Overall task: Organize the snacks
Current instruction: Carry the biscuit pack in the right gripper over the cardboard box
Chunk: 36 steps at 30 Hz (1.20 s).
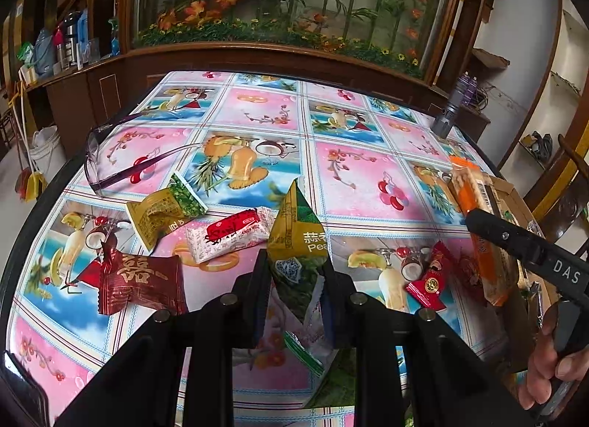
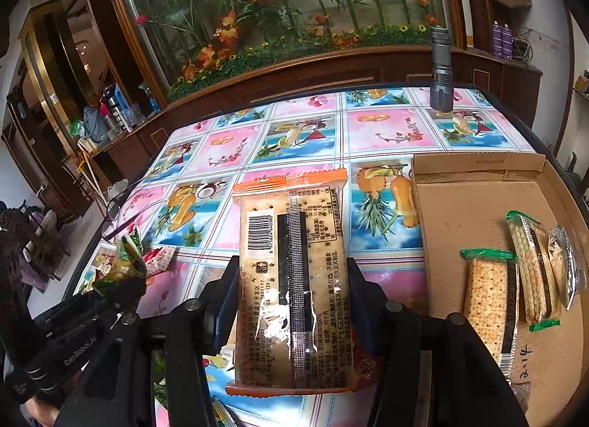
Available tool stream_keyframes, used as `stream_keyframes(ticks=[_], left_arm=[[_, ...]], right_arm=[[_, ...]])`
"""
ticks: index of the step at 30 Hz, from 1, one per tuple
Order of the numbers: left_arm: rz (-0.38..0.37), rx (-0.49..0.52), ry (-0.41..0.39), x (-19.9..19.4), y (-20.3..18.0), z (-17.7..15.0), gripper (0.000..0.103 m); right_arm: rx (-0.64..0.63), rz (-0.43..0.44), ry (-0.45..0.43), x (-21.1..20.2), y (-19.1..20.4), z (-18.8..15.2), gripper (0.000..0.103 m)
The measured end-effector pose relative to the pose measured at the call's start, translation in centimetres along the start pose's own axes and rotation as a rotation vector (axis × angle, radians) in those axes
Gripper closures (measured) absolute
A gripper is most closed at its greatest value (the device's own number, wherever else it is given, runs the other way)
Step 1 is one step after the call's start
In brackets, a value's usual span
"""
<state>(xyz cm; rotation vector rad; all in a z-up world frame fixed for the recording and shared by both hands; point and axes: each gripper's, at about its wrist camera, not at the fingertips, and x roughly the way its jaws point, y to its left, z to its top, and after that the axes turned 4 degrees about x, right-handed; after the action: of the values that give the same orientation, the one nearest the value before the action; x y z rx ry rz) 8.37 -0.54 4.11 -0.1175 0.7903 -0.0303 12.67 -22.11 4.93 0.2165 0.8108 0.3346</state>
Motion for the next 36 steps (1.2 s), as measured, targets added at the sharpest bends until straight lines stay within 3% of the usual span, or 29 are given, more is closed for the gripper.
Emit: stream_keyframes(ticks=[27, 36], left_arm=[[0.002, 0.0, -0.023, -0.2, 0.1, 0.1, 0.08], [-0.007, 0.006, -0.027, -0.4, -0.3, 0.3, 0.08]], right_arm=[[0.164, 0.002, -0.086, -4.0, -5.4, 2.0, 0.046], [0.152, -0.06, -0.117, -6.0, -7.3, 3.0, 0.046]])
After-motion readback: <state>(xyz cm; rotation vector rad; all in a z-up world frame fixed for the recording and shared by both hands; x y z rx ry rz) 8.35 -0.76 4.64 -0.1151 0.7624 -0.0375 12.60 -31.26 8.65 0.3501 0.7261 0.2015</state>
